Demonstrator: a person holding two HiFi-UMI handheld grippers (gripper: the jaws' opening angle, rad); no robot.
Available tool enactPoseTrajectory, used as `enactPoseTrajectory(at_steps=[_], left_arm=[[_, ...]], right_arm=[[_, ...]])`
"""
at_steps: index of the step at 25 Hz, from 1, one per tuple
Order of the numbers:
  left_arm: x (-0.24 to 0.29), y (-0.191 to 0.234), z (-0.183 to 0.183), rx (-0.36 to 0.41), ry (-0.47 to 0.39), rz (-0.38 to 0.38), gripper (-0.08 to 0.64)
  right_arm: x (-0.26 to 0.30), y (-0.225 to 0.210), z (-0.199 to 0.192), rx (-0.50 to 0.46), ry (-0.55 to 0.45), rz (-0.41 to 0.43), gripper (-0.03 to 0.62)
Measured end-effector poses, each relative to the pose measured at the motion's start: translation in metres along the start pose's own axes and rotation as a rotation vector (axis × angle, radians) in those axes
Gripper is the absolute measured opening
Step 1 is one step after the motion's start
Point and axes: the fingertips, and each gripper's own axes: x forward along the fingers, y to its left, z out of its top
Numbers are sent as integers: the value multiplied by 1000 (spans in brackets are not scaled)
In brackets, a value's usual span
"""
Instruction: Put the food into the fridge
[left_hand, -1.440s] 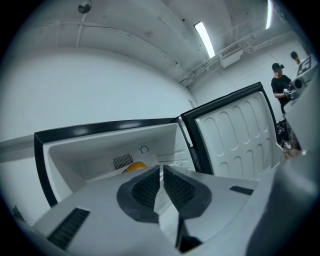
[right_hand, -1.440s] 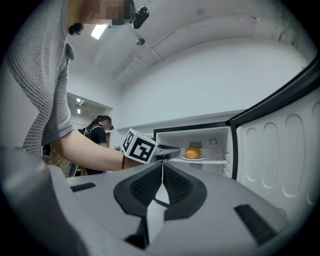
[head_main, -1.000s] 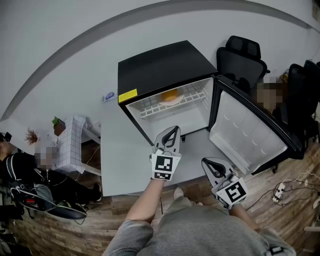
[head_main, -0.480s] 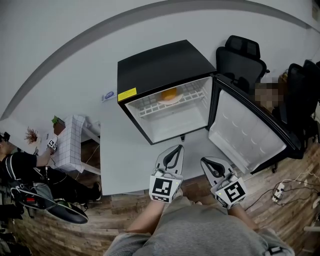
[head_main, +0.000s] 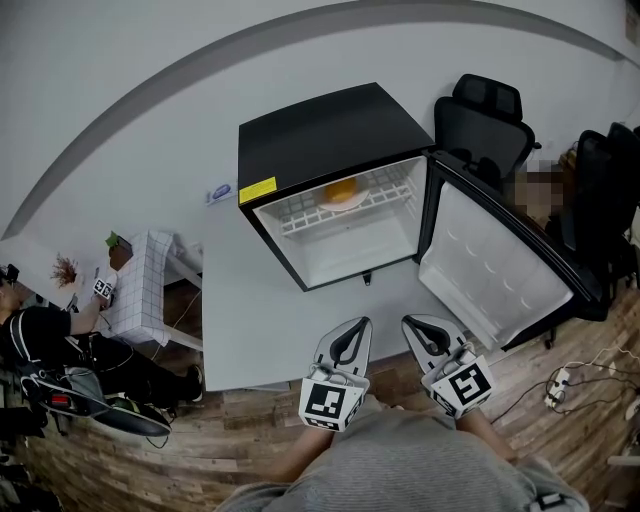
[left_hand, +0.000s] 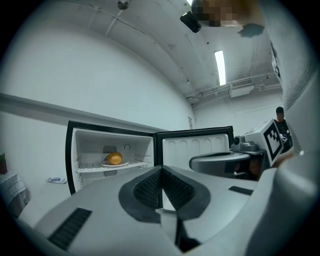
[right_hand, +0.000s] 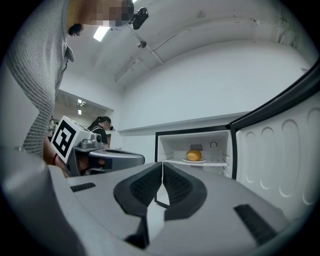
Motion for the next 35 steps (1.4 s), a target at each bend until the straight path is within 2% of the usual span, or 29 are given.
enactPoseTrajectory(at_steps=[6,9,13,16,35], left_arm=[[1,-4,-1,3,-8,-8,11],[3,-7,3,1,-15,-13,11],[4,-10,0,-4,-9,-19,11],[6,-11,0,-6,-9,-24,11],[1,-11,1,8,-15,-20,12]], right_arm=[[0,4,2,-2,-2,23,12],[0,1,1,-17,-6,5,12],[-1,6,2,-37,7,34,12],[-3,2,0,-38,33,12,12],[-4,12,6,-32,0,44,12]])
